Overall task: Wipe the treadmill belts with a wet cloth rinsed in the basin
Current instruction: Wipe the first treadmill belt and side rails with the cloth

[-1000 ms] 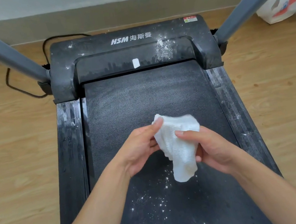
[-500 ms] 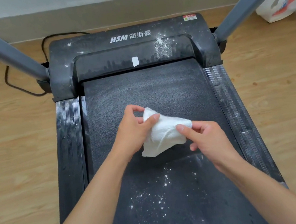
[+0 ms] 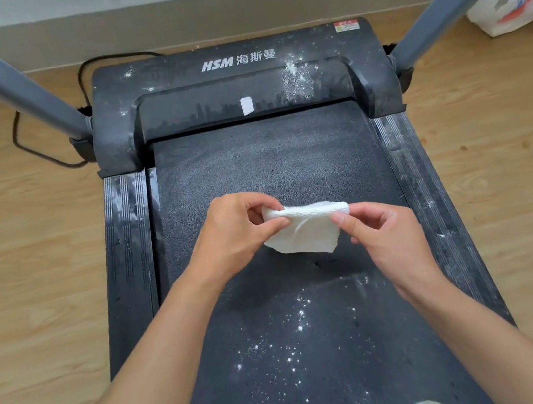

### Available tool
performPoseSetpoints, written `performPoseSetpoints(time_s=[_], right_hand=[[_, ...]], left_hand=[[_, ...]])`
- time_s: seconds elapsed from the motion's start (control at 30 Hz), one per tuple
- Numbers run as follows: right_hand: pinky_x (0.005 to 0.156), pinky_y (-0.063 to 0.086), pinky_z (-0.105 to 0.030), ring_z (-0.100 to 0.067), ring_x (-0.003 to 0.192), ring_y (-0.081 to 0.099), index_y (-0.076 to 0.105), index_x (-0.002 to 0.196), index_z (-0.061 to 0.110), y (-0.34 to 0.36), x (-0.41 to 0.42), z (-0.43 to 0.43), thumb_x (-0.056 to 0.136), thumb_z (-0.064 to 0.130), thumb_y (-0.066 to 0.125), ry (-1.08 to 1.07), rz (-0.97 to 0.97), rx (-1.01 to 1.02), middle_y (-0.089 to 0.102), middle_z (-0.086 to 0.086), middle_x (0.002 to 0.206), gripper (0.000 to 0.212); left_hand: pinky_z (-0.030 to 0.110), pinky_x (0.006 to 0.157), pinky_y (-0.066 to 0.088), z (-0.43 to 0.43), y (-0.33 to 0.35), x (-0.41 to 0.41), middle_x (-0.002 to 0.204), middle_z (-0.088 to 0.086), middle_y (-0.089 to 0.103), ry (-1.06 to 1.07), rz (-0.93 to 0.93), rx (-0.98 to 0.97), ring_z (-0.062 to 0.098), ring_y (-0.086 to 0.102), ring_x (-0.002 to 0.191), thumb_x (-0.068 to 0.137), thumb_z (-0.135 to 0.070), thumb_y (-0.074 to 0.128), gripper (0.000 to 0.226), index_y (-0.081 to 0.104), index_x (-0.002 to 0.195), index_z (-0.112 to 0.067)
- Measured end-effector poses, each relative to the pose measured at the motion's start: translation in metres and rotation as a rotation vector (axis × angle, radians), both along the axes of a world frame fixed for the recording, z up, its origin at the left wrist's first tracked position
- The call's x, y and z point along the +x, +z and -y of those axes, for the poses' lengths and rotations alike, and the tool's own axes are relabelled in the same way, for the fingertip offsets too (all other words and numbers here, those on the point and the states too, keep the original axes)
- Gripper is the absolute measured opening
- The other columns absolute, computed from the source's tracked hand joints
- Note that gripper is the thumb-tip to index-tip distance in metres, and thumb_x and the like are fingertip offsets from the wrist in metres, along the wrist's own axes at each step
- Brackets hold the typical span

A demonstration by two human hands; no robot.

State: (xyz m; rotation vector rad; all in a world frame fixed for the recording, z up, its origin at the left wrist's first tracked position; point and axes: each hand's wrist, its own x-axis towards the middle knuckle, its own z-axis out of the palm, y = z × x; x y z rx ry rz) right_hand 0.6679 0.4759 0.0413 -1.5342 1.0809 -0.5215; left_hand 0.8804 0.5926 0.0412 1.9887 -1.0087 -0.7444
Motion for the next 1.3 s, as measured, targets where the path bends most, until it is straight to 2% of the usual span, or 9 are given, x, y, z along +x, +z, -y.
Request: performPoseSetpoints(time_s=[0.17, 0.3, 0.43, 0.67, 0.87, 0.97, 1.1, 1.2, 1.3], right_hand=[[0.105, 0.051, -0.038, -0.01, 0.124, 0.066, 0.083, 0.095, 0.023, 0.005, 0.003, 0.004, 0.091, 0.028, 0.08, 0.029, 0.103, -0.088, 0.07, 0.013, 0.133, 0.007], [0.085, 0.054, -0.028, -0.005, 0.091, 0.069, 0.075, 0.102, 0.012, 0.017, 0.022, -0.003, 0.101, 0.02, 0.069, 0.08, 0.176, -0.105, 0.077, 0.007, 0.096, 0.01], [0.088, 0.058, -0.034, -0.015, 0.097, 0.071, 0.064, 0.116, 0.017, 0.011, 0.057, -0.009, 0.101, 0.018, 0.071, 0.242, 0.171, -0.036, 0.073, 0.003, 0.109, 0.016], [0.072, 0.062, -0.039, -0.015, 0.081, 0.069, 0.05, 0.12, 0.04, -0.003, 0.131, -0.047, 0.096, 0.015, 0.068, 0.659, -0.029, -0.066, 0.067, 0.008, 0.105, 0.039], [0.065, 0.049, -0.016, -0.007, 0.079, 0.061, 0.046, 0.131, 0.031, 0.004, 0.188, -0.081, 0.094, 0.013, 0.068, 0.768, 0.008, -0.236, 0.063, 0.011, 0.103, 0.046], [0.071, 0.049, -0.022, -0.01, 0.08, 0.06, 0.043, 0.14, 0.031, 0.009, 0.198, -0.075, 0.094, 0.013, 0.067, 0.809, -0.018, -0.35, 0.063, 0.01, 0.104, 0.054], [0.079, 0.05, -0.036, -0.011, 0.082, 0.058, 0.044, 0.141, 0.032, 0.031, 0.2, -0.052, 0.097, 0.015, 0.064, 0.834, -0.063, -0.583, 0.06, 0.015, 0.106, 0.051], [0.076, 0.052, -0.042, -0.017, 0.081, 0.056, 0.047, 0.14, 0.031, 0.04, 0.188, -0.056, 0.098, 0.015, 0.062, 0.894, -0.164, -0.759, 0.061, 0.016, 0.111, 0.048], [0.08, 0.052, -0.043, -0.021, 0.1, 0.059, 0.041, 0.145, 0.036, 0.044, 0.155, -0.083, 0.104, 0.025, 0.055, 1.219, -0.397, -0.789, 0.058, 0.018, 0.129, 0.045]], left_hand=[[0.012, 0.075, 0.042, -0.001, 0.014, 0.001, 0.088, -0.008, 0.059, -0.038, 0.025, -0.063, 0.005, 0.06, 0.082, 0.086, -0.027, 0.083, 0.008, 0.077, 0.08, -0.028], [0.024, 0.085, 0.047, -0.009, 0.022, 0.006, 0.102, -0.009, 0.072, -0.045, -0.294, -0.077, 0.01, 0.066, 0.095, 0.094, -0.025, 0.073, 0.009, 0.068, 0.087, -0.02], [0.041, 0.079, 0.049, -0.03, 0.012, 0.016, 0.089, 0.002, 0.071, 0.151, -0.508, -0.117, 0.019, 0.062, 0.082, 0.098, -0.028, 0.068, 0.011, 0.063, 0.096, -0.019], [0.044, 0.073, 0.058, -0.096, -0.017, 0.042, 0.091, 0.009, 0.075, 0.562, -0.453, 0.006, 0.019, 0.065, 0.08, 0.103, -0.025, 0.065, 0.008, 0.063, 0.101, -0.017], [0.03, 0.064, 0.059, -0.147, -0.025, 0.067, 0.081, -0.002, 0.075, 0.756, -0.474, -0.099, 0.015, 0.071, 0.071, 0.104, -0.019, 0.063, 0.01, 0.062, 0.108, -0.01], [0.035, 0.076, 0.059, -0.162, -0.043, 0.069, 0.089, -0.002, 0.078, 0.794, -0.298, -0.074, 0.015, 0.075, 0.082, 0.104, -0.023, 0.062, 0.004, 0.065, 0.107, -0.023], [0.037, 0.116, 0.039, -0.179, -0.071, 0.057, 0.144, -0.01, 0.058, 0.515, 0.37, 0.123, 0.011, 0.05, 0.136, 0.103, -0.023, 0.055, 0.034, 0.06, 0.137, -0.024], [0.042, 0.128, 0.021, -0.188, -0.094, 0.044, 0.173, -0.01, 0.018, 0.319, 0.531, 0.281, 0.011, 0.01, 0.161, 0.11, -0.028, 0.04, 0.055, 0.03, 0.164, -0.022], [0.049, 0.127, 0.025, -0.195, -0.107, 0.039, 0.175, -0.008, 0.008, 0.285, 0.616, 0.333, 0.012, 0.002, 0.162, 0.113, -0.029, 0.03, 0.056, 0.021, 0.167, -0.019]])
